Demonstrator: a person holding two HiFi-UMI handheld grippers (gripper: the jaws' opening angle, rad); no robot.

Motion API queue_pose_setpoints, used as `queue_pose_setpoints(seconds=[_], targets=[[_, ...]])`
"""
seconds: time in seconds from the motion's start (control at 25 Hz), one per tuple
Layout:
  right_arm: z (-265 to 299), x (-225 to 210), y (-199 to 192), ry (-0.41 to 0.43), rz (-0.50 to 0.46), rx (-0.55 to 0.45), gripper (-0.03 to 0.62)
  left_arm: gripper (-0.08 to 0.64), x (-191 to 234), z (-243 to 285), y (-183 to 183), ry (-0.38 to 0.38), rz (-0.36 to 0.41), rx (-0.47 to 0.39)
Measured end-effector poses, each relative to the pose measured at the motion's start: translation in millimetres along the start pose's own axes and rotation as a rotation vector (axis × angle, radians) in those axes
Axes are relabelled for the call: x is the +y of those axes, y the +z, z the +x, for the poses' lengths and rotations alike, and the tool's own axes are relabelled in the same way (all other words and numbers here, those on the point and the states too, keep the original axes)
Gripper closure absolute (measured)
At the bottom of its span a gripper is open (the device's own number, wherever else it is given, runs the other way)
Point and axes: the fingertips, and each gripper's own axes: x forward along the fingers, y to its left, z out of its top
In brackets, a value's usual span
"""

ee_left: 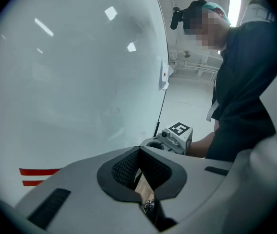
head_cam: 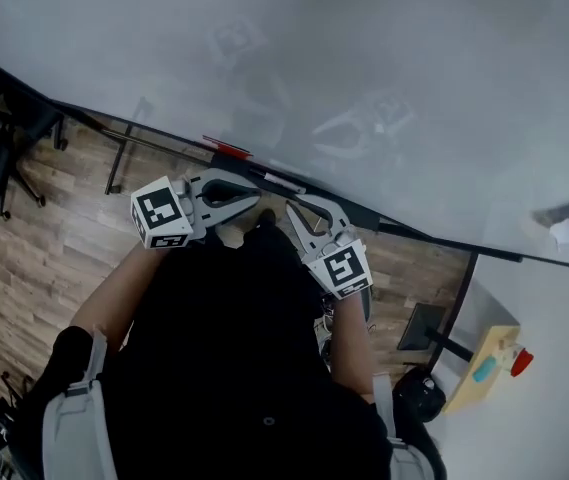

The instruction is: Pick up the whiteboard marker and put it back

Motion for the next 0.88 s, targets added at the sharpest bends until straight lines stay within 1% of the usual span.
queue_pose_setpoints(seconds=[0.12,0.28,0.32,0.4,0.44,0.56,0.76,0.88], targets=[[12,0,-16,-0.005,-0.027,0.060,0.569,0.548,3,-9,-5,0.012,0.000,0.005],[26,-4,-31,-0.007,-0.010,0.103,0.565,0.548,12,-15,-12,0.018,0.001,0.007],[30,-6,-33,-0.006,-0.005,0.113,0.557,0.548,14,-16,-12,0.016,0.003,0.004],[38,-7,-39,-0.007,-0.009,0.136,0.513,0.548,16,-19,-11,0.010,0.001,-0.002],[41,-7,-42,-0.006,-0.016,0.150,0.494,0.548,17,-19,-11,0.007,-0.001,-0.004],[48,-6,-49,-0.013,-0.049,0.201,0.494,0.548,18,-20,-11,-0.008,-0.001,0.001],[54,-10,-62,-0.072,-0.135,0.303,0.494,0.548,18,-21,-15,-0.022,-0.006,0.013],[56,-12,-68,-0.094,-0.165,0.344,0.494,0.548,14,-20,-17,-0.031,-0.011,0.014]])
